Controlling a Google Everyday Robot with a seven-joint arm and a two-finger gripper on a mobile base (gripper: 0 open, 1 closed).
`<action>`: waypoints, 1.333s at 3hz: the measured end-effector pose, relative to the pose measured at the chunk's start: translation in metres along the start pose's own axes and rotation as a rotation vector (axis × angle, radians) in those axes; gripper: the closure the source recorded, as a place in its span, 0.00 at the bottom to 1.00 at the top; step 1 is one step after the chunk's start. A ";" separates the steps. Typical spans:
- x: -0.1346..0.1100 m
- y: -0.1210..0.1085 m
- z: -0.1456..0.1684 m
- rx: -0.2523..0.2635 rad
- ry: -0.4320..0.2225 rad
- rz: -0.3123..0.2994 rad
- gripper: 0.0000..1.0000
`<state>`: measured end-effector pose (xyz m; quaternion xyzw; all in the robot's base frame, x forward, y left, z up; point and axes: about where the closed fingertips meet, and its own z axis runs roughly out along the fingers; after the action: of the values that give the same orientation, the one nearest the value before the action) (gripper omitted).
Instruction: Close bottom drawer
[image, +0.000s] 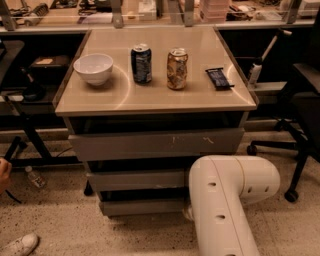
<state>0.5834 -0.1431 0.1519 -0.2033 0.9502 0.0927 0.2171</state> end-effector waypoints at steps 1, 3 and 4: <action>-0.036 0.002 0.026 0.006 -0.031 -0.011 1.00; 0.006 -0.008 -0.006 -0.008 0.059 0.028 1.00; 0.067 -0.036 -0.077 0.019 0.185 0.132 1.00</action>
Offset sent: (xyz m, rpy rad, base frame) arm 0.1067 0.0490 -0.0141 0.0137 -0.0816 0.0168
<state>0.5147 -0.2192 0.1872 -0.1457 0.9784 0.0787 0.1238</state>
